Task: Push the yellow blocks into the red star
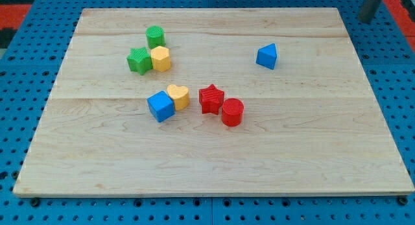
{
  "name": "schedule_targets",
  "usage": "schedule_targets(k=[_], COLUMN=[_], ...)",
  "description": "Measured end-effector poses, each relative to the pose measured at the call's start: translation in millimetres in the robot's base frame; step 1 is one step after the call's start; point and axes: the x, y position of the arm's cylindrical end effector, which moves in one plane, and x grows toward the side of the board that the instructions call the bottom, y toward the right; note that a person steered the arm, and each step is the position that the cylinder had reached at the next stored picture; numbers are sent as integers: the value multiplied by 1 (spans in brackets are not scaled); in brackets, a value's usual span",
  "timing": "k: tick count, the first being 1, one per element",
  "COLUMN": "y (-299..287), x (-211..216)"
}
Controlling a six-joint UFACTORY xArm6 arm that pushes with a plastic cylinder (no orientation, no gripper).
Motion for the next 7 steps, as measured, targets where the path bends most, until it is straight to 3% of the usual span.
schedule_targets(k=[1,2,3,5,6,7], y=[-60,-63,-78,-201,-211,-306], x=[50,83,144,224,275,289])
